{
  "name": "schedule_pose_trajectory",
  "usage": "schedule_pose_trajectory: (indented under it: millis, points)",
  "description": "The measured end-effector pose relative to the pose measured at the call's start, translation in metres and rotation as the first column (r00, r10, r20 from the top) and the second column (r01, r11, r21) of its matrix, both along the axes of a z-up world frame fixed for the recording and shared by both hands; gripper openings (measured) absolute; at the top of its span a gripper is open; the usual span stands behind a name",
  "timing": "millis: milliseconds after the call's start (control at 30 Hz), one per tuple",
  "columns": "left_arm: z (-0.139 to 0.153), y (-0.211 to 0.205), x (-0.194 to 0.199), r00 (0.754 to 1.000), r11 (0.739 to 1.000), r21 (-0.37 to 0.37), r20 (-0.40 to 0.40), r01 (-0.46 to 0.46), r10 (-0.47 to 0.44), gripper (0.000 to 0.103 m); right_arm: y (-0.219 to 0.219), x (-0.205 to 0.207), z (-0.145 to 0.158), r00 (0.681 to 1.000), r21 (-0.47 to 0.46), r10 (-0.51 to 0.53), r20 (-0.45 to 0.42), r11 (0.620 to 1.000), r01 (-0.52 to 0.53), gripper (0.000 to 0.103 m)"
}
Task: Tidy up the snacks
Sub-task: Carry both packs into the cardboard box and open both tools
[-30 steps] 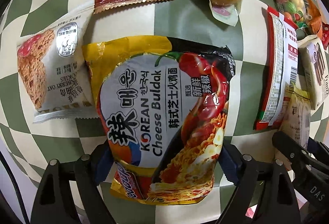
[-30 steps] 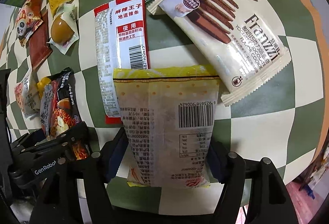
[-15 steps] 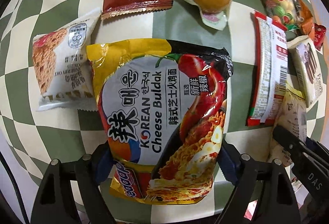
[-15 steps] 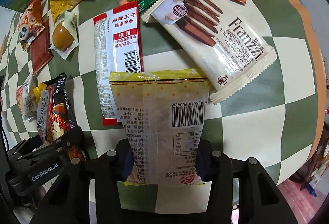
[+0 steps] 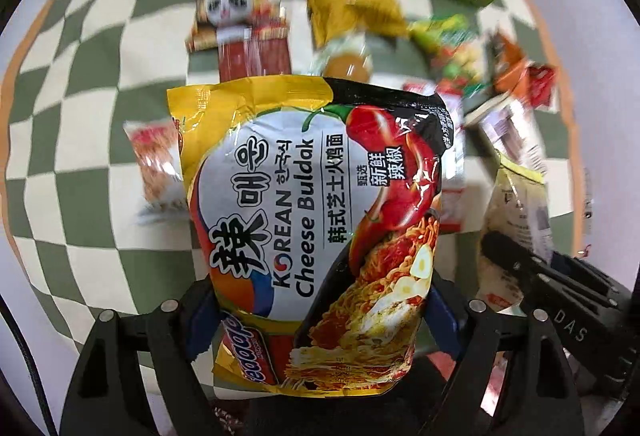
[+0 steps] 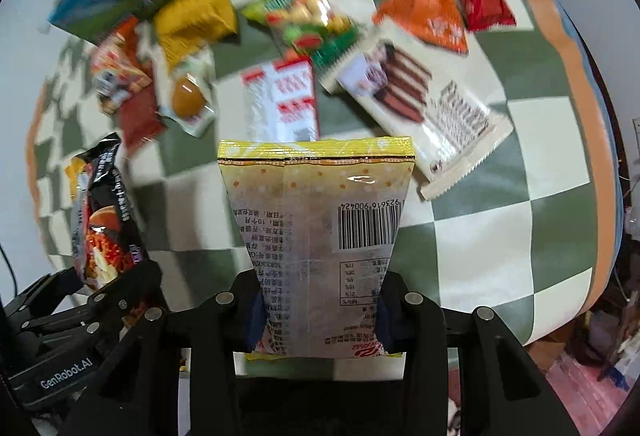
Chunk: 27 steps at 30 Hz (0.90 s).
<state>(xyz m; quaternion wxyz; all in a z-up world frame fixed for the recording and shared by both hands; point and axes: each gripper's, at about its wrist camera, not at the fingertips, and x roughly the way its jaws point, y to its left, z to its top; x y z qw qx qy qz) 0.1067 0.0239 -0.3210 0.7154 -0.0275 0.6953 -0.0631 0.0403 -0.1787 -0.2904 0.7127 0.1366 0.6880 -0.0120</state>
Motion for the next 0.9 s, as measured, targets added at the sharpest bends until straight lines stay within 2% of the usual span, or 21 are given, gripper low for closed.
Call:
schedule_pose_trajectory:
  millis: [100,233,367,467,567,633,767,900]
  points:
    - [0.032,0.003,0.008,0.999,0.999,-0.037,0.044,-0.002,0.004,0.085,-0.004,0.007,0.035,0.998,0.03,-0.005,0.07,1.0,0.003,0.044]
    - [0.079,0.007,0.037,0.995,0.996,-0.093,0.1,-0.004,0.013,0.085,0.003,0.026,0.092,0.986,0.067,-0.016,0.164,0.998,0.005,0.044]
    - [0.115,0.009,0.085,0.987,0.994,-0.113,0.16,-0.016,0.034,0.085,0.001,0.074,0.14,0.966,0.093,0.003,0.26,0.995,-0.028,0.044]
    - [0.126,-0.002,0.14,0.98,0.993,-0.108,0.19,-0.037,0.058,0.085,0.005,0.124,0.162,0.953,0.091,0.02,0.304,0.995,-0.049,0.044]
    - [0.128,-0.002,0.198,0.976,0.994,-0.086,0.199,-0.068,0.084,0.085,0.016,0.178,0.167,0.944,0.07,0.037,0.327,0.996,-0.063,0.044]
    - [0.117,-0.006,0.236,0.979,0.994,-0.072,0.183,-0.077,0.089,0.085,0.02,0.221,0.16,0.947,0.065,0.048,0.318,0.995,-0.073,0.044]
    - [0.083,-0.003,0.3,0.987,0.992,-0.072,0.115,-0.102,0.11,0.085,0.033,0.287,0.14,0.952,0.039,0.097,0.289,0.993,-0.113,0.044]
    - [0.049,-0.007,0.34,0.993,0.994,-0.051,0.053,-0.1,0.102,0.085,0.041,0.346,0.104,0.957,0.015,0.138,0.256,0.989,-0.147,0.044]
